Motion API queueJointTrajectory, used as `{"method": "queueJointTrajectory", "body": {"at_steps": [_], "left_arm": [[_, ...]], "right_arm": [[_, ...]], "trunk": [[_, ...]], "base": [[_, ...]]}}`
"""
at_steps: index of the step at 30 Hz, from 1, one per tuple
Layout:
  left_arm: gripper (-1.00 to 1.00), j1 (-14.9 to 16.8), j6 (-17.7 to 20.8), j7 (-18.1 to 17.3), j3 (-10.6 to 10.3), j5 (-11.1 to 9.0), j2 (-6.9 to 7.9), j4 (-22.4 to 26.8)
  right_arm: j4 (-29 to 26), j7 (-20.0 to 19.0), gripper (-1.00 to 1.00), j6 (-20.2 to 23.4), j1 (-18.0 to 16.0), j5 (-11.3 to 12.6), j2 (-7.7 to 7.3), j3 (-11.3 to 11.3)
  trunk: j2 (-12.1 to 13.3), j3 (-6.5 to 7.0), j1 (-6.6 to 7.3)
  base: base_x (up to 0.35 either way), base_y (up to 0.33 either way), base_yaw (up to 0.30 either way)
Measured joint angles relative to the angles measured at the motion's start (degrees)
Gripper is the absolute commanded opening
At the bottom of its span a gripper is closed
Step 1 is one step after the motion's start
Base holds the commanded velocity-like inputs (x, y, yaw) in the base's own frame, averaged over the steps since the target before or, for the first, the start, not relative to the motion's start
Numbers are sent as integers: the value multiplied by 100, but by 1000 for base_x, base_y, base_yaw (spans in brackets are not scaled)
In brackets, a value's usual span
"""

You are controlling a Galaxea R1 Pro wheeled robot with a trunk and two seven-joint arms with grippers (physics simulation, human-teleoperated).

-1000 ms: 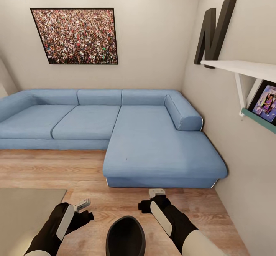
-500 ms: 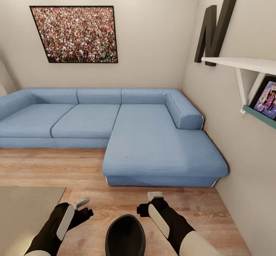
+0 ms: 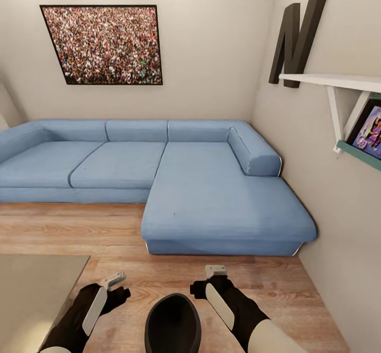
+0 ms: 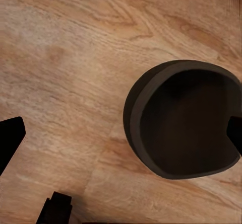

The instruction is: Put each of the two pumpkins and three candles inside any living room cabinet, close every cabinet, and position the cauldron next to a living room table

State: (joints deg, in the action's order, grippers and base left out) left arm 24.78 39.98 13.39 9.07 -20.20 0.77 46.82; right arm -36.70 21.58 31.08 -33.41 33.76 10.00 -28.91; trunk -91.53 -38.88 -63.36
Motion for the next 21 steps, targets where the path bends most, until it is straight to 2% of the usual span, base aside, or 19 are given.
{"method": "queueJointTrajectory", "body": {"at_steps": [3,7,11,21], "left_arm": [[100,0,-255,4,-188,5,-26,-180],[100,0,-623,7,-288,24,-98,-518],[100,0,-742,13,-305,44,-184,-599],[100,0,-965,15,-318,58,-232,-823]], "right_arm": [[120,-4,100,-30,1,-1,0,-6],[477,-5,100,-119,2,-34,0,-9],[603,-5,100,-245,0,-42,0,-9],[689,-5,100,-286,2,-45,0,-9]], "trunk": [[-120,-54,-66],[-281,-126,-154],[-441,-198,-242],[-842,-377,-461]], "base": [[0,0,0],[0,0,0],[0,0,0],[0,0,0]]}}
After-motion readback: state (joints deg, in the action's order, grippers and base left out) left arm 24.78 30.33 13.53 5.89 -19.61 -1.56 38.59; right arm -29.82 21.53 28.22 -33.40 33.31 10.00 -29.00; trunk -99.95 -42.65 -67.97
